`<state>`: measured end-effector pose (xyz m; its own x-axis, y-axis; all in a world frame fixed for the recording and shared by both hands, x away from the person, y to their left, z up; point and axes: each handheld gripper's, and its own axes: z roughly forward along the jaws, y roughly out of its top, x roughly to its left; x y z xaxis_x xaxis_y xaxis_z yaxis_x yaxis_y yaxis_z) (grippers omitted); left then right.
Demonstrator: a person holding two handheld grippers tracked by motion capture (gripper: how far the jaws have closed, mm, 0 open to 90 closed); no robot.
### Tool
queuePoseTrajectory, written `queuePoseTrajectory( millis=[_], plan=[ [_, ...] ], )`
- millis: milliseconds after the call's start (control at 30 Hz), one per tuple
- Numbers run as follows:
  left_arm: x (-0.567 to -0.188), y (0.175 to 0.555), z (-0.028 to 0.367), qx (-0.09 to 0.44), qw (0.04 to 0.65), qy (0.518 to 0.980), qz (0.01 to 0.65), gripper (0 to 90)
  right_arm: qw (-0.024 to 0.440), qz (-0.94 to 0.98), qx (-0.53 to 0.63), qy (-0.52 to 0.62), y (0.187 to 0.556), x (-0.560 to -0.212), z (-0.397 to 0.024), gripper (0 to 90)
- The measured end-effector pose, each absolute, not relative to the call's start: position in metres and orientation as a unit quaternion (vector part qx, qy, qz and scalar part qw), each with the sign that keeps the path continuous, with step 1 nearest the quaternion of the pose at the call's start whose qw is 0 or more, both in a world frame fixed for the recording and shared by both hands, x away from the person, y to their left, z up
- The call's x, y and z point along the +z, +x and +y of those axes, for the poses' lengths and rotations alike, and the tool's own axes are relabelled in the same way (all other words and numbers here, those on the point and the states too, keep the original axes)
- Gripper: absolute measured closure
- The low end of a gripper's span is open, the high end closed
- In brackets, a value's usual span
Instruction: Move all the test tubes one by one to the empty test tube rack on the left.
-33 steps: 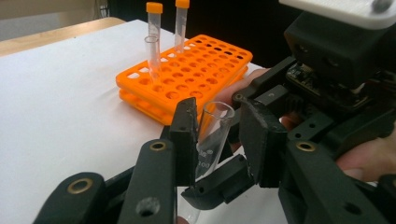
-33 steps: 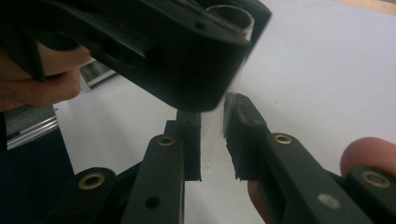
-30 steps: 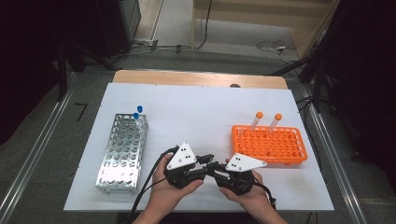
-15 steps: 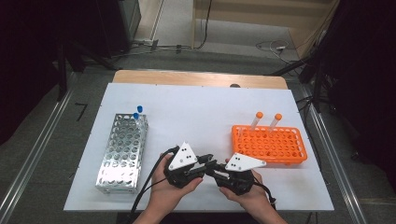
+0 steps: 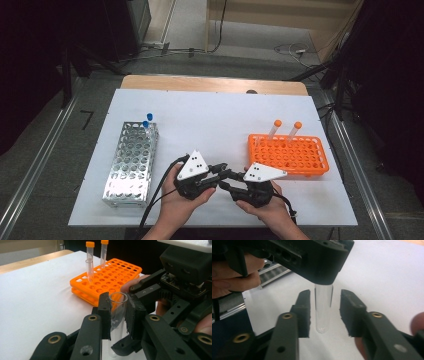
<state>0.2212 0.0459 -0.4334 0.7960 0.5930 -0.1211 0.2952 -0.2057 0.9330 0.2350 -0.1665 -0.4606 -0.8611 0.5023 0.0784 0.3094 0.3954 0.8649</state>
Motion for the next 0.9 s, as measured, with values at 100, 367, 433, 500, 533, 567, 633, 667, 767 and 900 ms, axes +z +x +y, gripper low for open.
queuePoseTrajectory(
  millis=[100, 367, 433, 500, 533, 567, 633, 667, 767, 900],
  plan=[
    [-0.432, 0.222, 0.048, 0.133, 0.563, 0.761, 0.294, 76.1, 0.093, 0.830, 0.493, 0.243, 0.236, -0.460, -0.167, 44.3],
    [-0.427, 0.224, 0.059, 0.144, 0.567, 0.753, 0.302, 76.0, 0.100, 0.829, 0.494, 0.243, 0.236, -0.458, -0.171, 18.0],
    [-0.425, 0.224, 0.062, 0.148, 0.567, 0.751, 0.304, 76.0, 0.102, 0.826, 0.497, 0.244, 0.237, -0.457, -0.173, 11.9],
    [-0.424, 0.225, 0.065, 0.152, 0.568, 0.748, 0.307, 76.0, 0.099, 0.826, 0.500, 0.243, 0.238, -0.456, -0.177, 7.7],
    [-0.423, 0.225, 0.067, 0.154, 0.568, 0.748, 0.308, 76.0, 0.096, 0.825, 0.501, 0.243, 0.238, -0.456, -0.178, 7.7],
    [-0.422, 0.226, 0.069, 0.156, 0.568, 0.746, 0.310, 76.1, 0.093, 0.825, 0.502, 0.242, 0.239, -0.455, -0.180, 7.7],
    [-0.421, 0.227, 0.073, 0.161, 0.569, 0.743, 0.313, 76.1, 0.099, 0.824, 0.502, 0.242, 0.240, -0.455, -0.183, 7.3],
    [-0.420, 0.227, 0.075, 0.162, 0.570, 0.742, 0.314, 76.0, 0.103, 0.824, 0.502, 0.243, 0.240, -0.455, -0.185, 7.0],
    [-0.418, 0.229, 0.083, 0.170, 0.570, 0.737, 0.321, 76.0, 0.107, 0.820, 0.505, 0.249, 0.242, -0.454, -0.192, 5.7],
    [-0.415, 0.232, 0.095, 0.183, 0.570, 0.730, 0.331, 76.1, 0.113, 0.815, 0.505, 0.260, 0.244, -0.453, -0.203, 5.3]
  ],
)
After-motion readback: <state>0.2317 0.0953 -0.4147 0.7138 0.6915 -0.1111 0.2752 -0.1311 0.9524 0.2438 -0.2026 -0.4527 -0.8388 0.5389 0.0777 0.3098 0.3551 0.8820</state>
